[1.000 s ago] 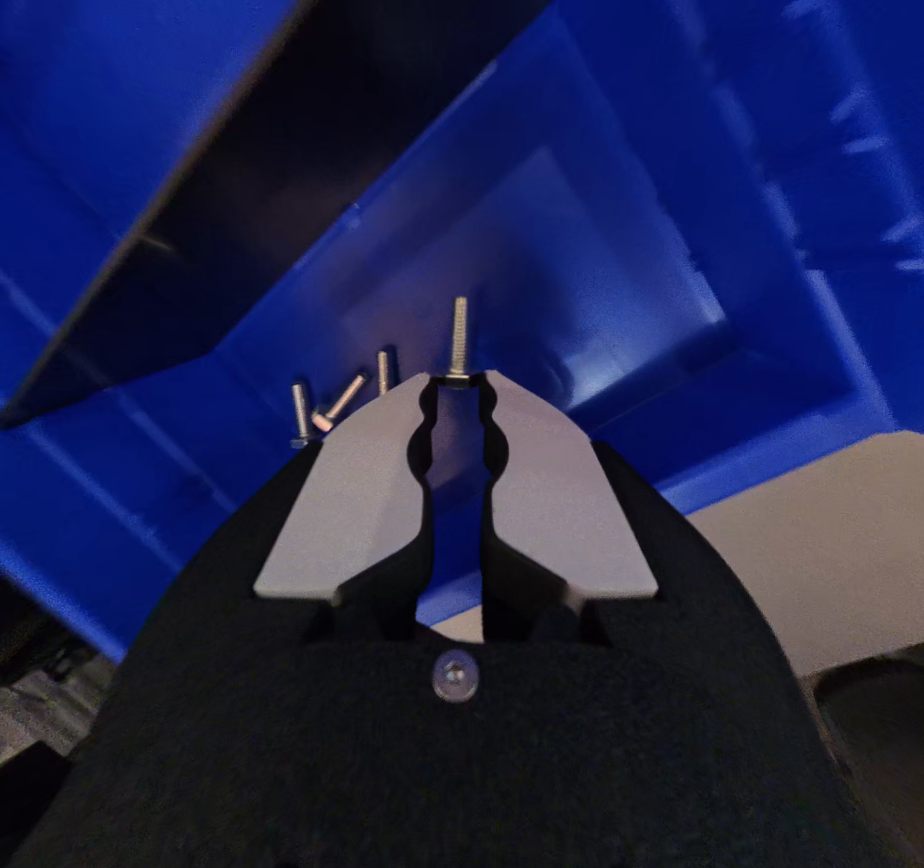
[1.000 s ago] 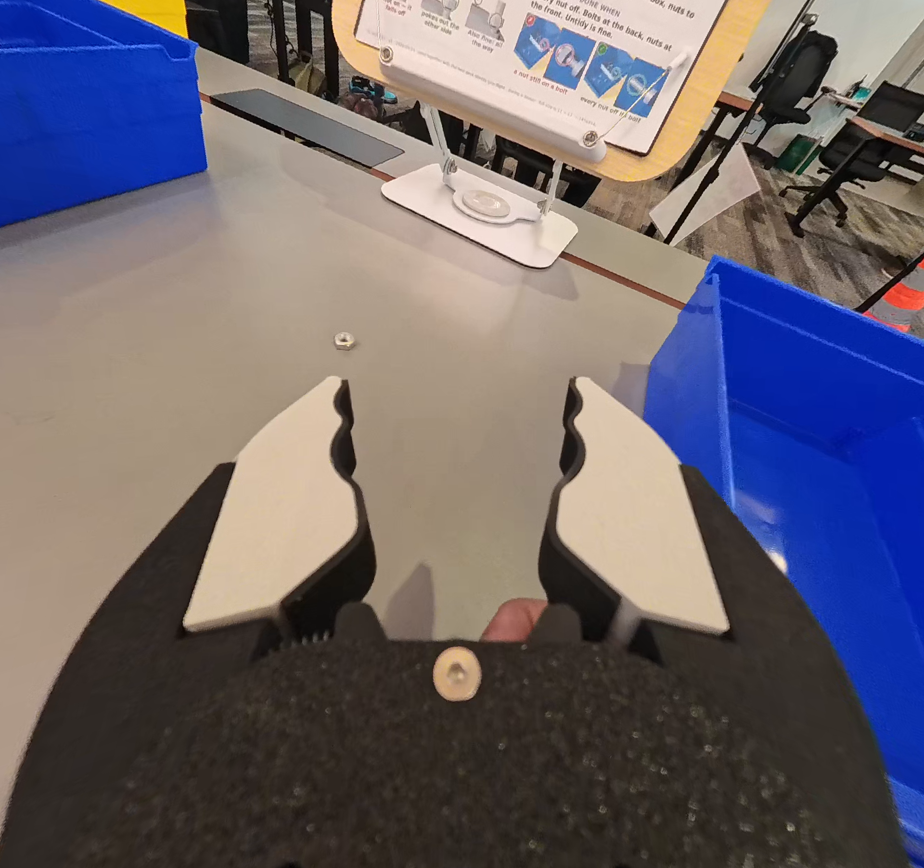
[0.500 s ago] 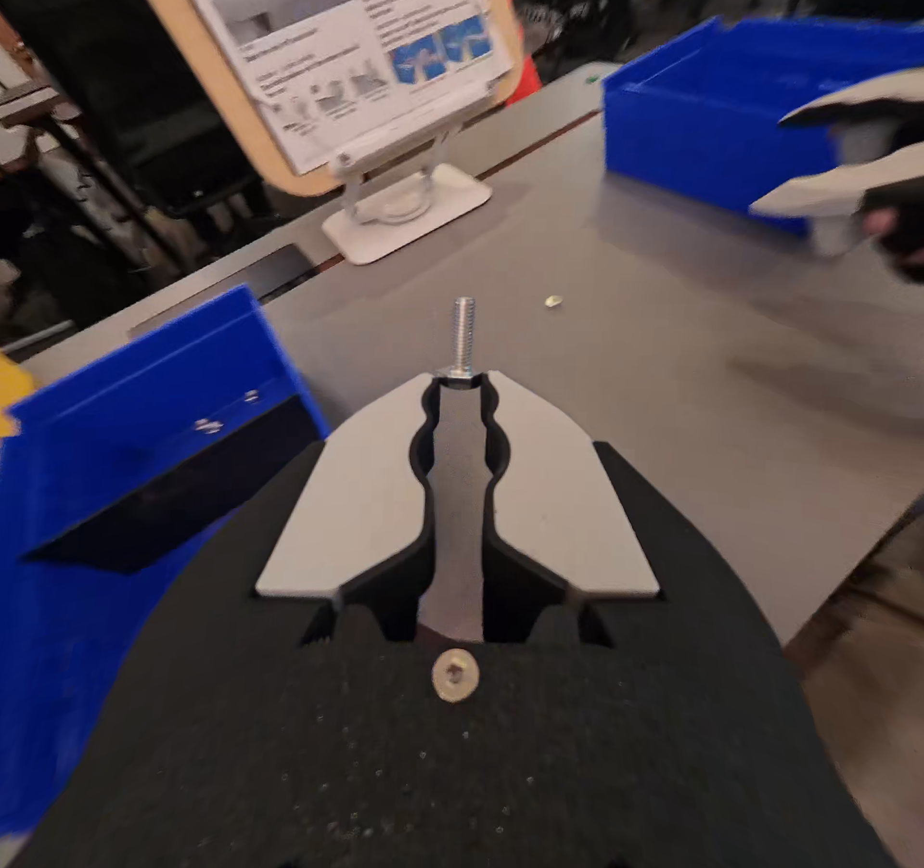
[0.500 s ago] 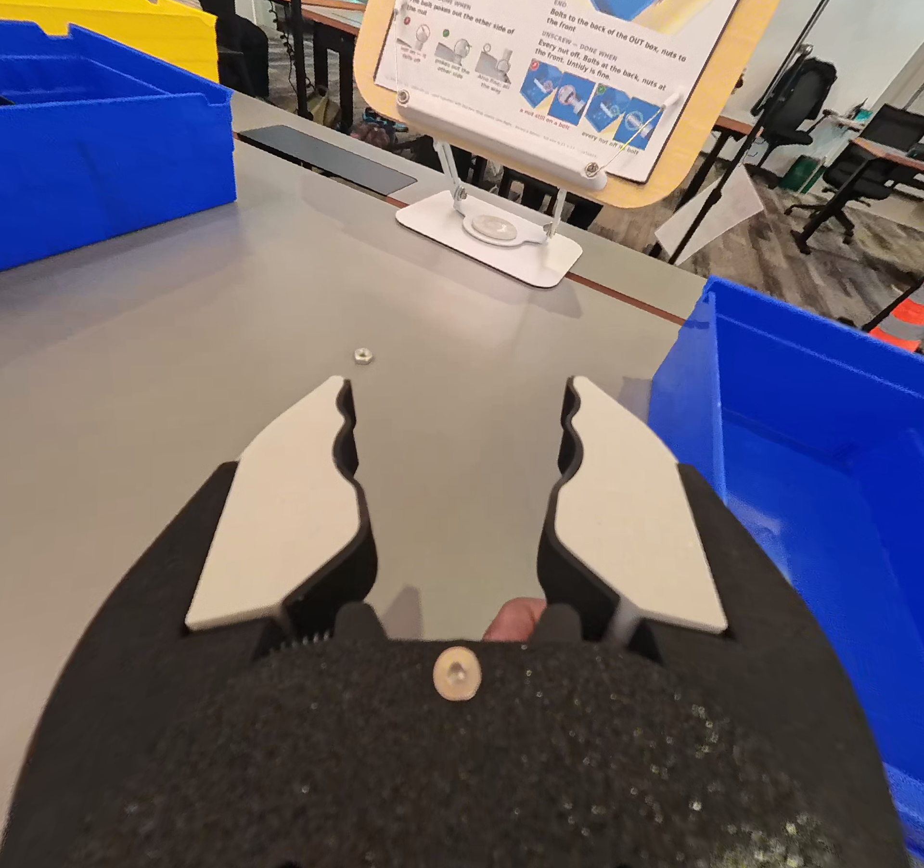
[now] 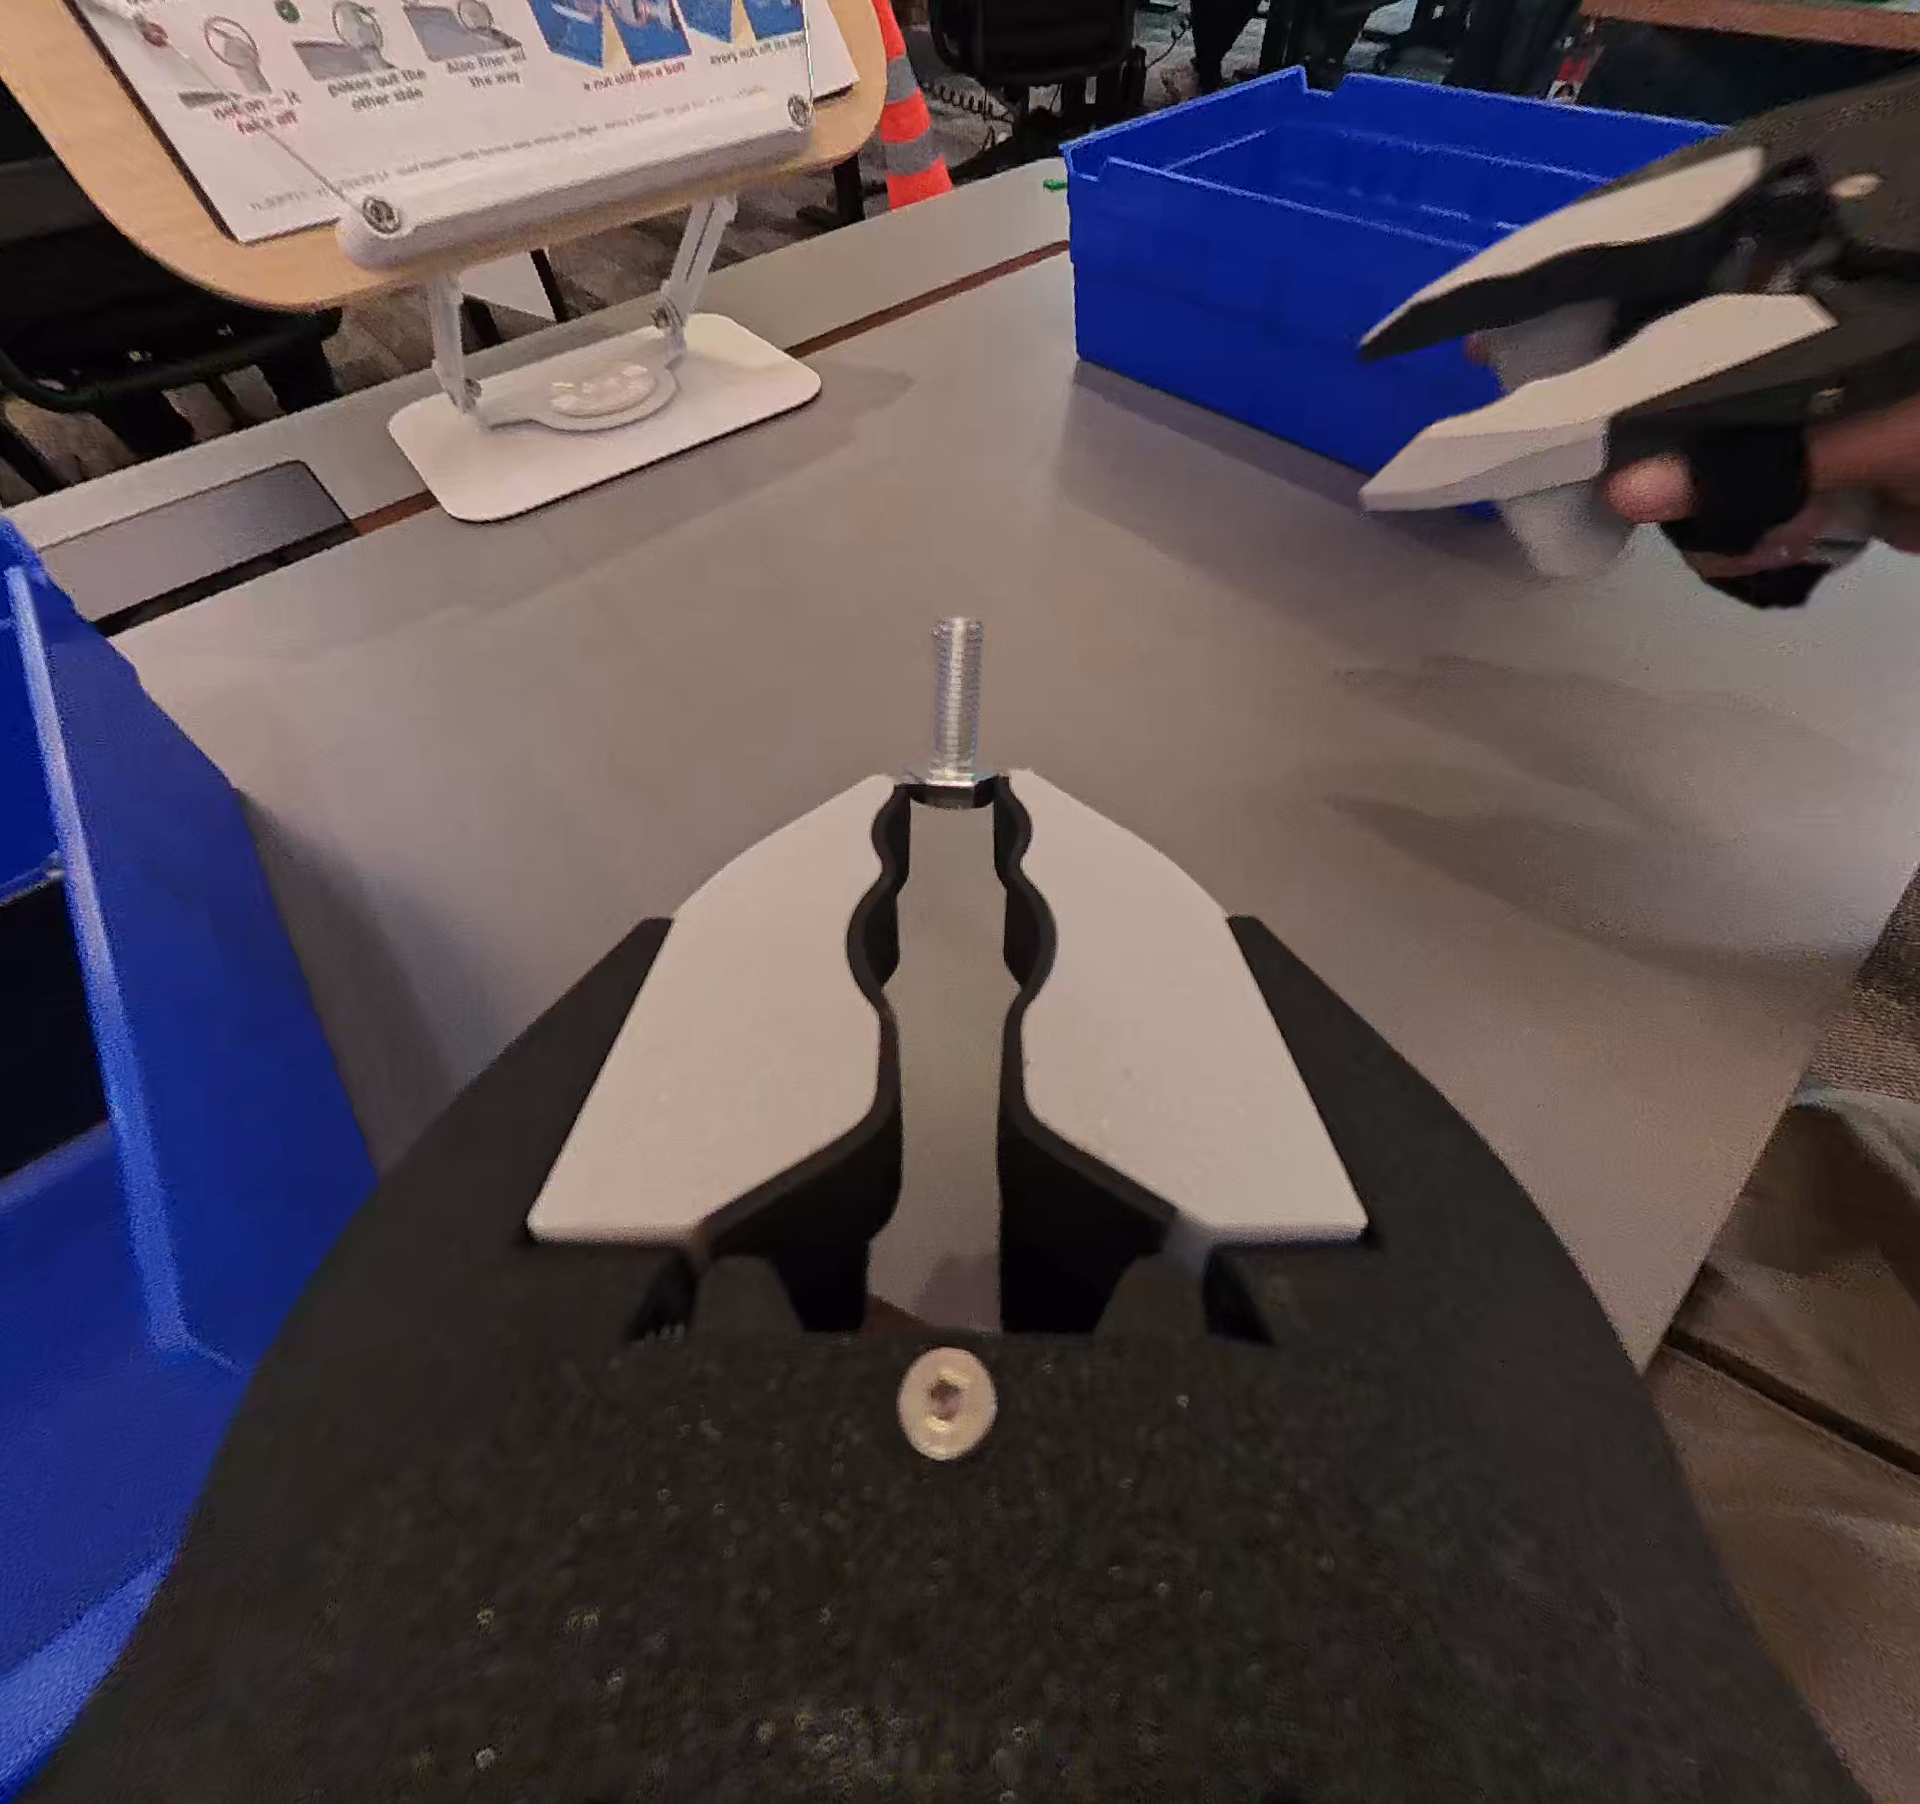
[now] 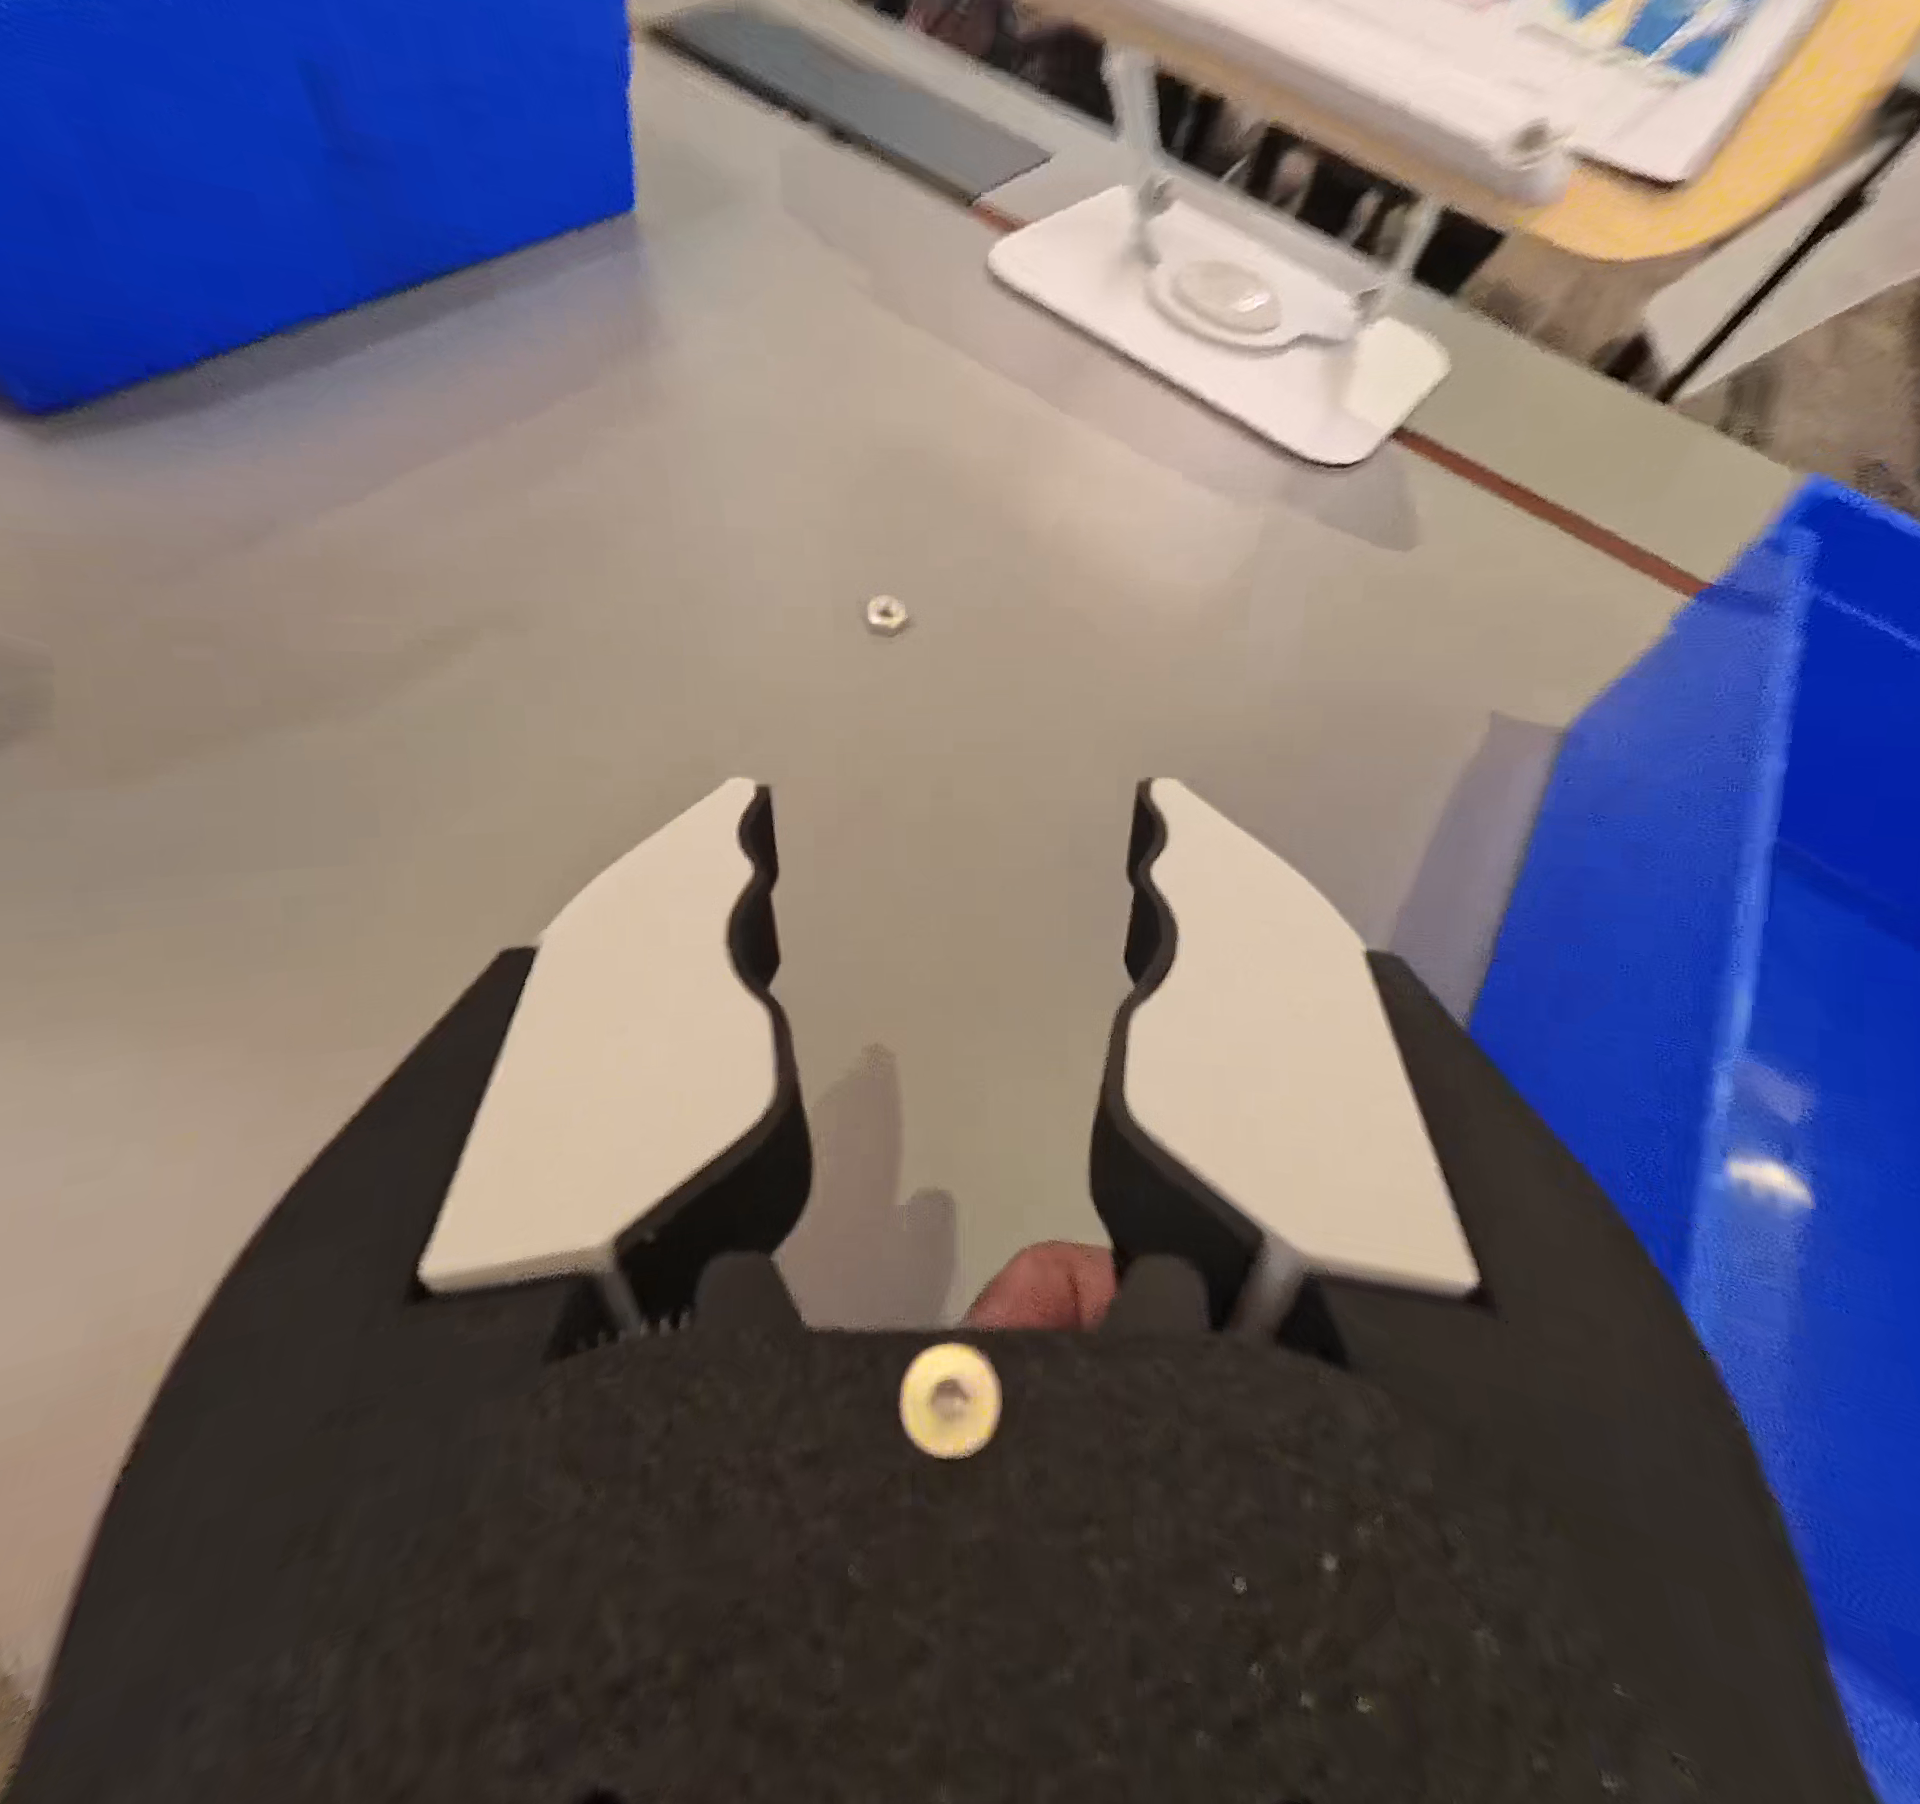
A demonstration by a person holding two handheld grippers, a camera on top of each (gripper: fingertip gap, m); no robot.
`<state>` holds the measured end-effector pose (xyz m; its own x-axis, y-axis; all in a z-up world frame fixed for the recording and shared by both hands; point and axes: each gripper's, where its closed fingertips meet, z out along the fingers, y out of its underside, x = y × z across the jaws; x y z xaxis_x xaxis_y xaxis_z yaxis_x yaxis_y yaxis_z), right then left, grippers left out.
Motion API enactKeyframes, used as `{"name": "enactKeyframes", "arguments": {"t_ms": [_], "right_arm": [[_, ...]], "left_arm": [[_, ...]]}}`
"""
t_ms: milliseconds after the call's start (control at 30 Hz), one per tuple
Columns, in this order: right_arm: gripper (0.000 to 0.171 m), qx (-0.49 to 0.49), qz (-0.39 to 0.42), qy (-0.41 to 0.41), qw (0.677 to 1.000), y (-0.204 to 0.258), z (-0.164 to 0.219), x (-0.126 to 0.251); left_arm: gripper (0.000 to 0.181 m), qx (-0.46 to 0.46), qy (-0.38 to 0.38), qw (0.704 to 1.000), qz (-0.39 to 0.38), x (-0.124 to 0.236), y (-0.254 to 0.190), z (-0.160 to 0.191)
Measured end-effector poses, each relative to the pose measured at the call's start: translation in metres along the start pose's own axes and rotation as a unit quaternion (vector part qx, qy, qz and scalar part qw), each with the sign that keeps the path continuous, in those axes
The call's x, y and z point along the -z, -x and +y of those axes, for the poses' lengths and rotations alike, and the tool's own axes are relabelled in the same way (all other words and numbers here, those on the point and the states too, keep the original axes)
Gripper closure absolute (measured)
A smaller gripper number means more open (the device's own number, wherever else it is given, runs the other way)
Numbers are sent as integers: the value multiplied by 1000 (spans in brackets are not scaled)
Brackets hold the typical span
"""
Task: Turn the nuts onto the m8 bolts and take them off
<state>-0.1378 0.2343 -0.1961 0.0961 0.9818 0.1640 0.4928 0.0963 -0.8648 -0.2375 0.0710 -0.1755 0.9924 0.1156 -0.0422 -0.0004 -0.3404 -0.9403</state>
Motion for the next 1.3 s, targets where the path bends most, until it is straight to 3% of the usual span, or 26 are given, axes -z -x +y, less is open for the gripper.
{"name": "enactKeyframes", "arguments": {"t_ms": [167, 367, 633, 733, 800, 967, 1167, 1300], "right_arm": [[107, 93, -109, 120, 982, 23, -14, -65], [118, 131, -178, 243, 944, 26, 8, -133], [130, 120, -176, 291, 933, 26, 15, -154], [157, 95, -199, 290, 931, 33, 16, -153], [157, 86, -201, 291, 931, 31, 17, -154], [157, 129, -196, 251, 939, 28, 8, -147], [157, 215, -164, 45, 962, 26, -59, -83], [157, 217, -132, -95, 963, 29, -76, -27]], "left_arm": [[166, -13, -2, 1000, 10, -3, -3, -1], [166, -16, -15, 1000, 19, -1, -4, -3], [166, -2, -35, 999, 33, 6, 3, -4], [166, -1, -31, 999, 42, 4, 0, 1], [166, -7, -27, 999, 43, 3, 0, 3], [166, -6, -24, 999, 48, 3, 2, 3], [166, -29, -11, 998, 49, -3, 12, -2], [166, -44, -11, 998, 49, -8, 17, -11]]}}
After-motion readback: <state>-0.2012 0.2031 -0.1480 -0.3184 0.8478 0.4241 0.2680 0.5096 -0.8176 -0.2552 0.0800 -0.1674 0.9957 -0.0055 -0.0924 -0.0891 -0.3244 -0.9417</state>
